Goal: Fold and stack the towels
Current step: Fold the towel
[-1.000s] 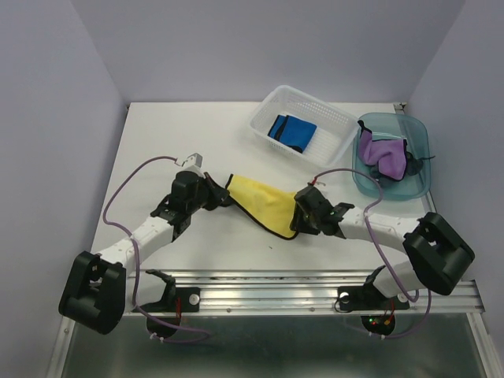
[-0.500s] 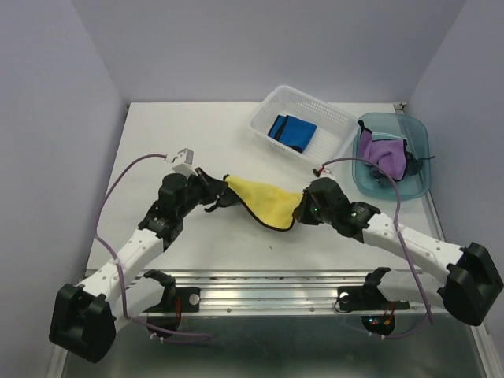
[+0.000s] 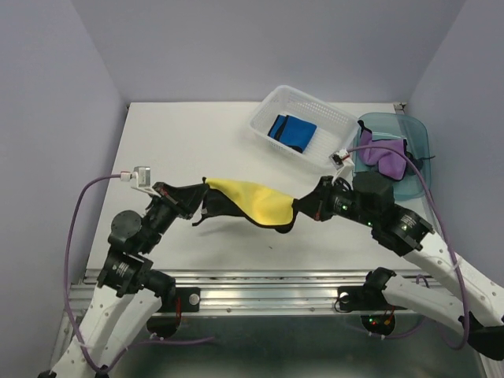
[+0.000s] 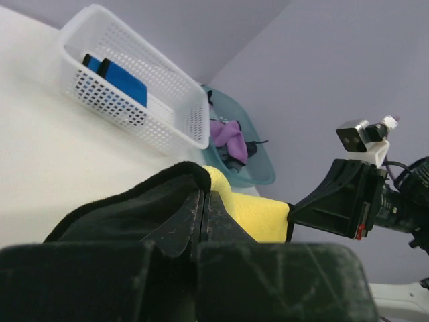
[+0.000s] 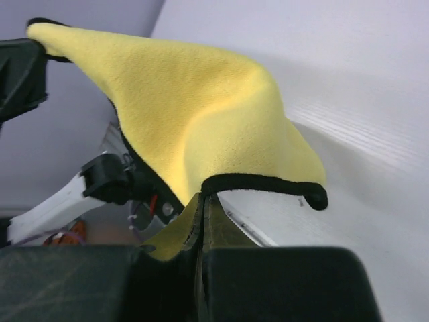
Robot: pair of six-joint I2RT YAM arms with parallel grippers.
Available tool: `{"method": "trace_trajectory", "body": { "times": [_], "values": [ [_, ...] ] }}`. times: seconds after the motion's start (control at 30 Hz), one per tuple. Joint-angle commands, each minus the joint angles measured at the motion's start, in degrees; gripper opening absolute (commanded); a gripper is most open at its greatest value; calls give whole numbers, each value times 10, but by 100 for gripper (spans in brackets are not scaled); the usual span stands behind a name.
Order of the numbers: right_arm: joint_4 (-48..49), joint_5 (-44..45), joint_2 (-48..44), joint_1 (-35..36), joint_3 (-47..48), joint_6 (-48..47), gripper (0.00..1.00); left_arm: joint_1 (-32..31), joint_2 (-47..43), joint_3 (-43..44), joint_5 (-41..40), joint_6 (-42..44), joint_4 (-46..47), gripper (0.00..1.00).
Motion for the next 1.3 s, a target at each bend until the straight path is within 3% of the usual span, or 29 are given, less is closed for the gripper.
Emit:
{"method": "trace_trajectory", "body": {
  "times": [0.0,0.2,0.33,0.47,0.63,0.67,0.7,0.87,1.27],
  "values": [
    [9,-133,-49,3,42,16,1,-2,-72,30,46,-25,-41,0],
    [-9,-104,-71,3,22,38,1,-2,-134,21,37,-54,-83,0],
    [-15,-16,-36,3,5,38,1,-2,-93,-17,8,-61,-71,0],
    [-14,121,34,-2,7,17,1,-2,29,-60,-23,-67,18,0],
    [77,82,120,-86,-20,14,1,-2,199,-54,-61,-58,72,0],
    [92,38,149,-106,-22,16,1,-2,240,-41,-68,-49,77,0],
    [106,22,165,-138,-23,17,1,-2,257,-36,-70,-45,95,0],
    [126,10,238,-165,11,-8,1,-2,346,0,-84,-27,109,0],
    [108,11,286,-211,5,-34,1,-4,368,-79,-36,-42,158,0]
  ]
}}
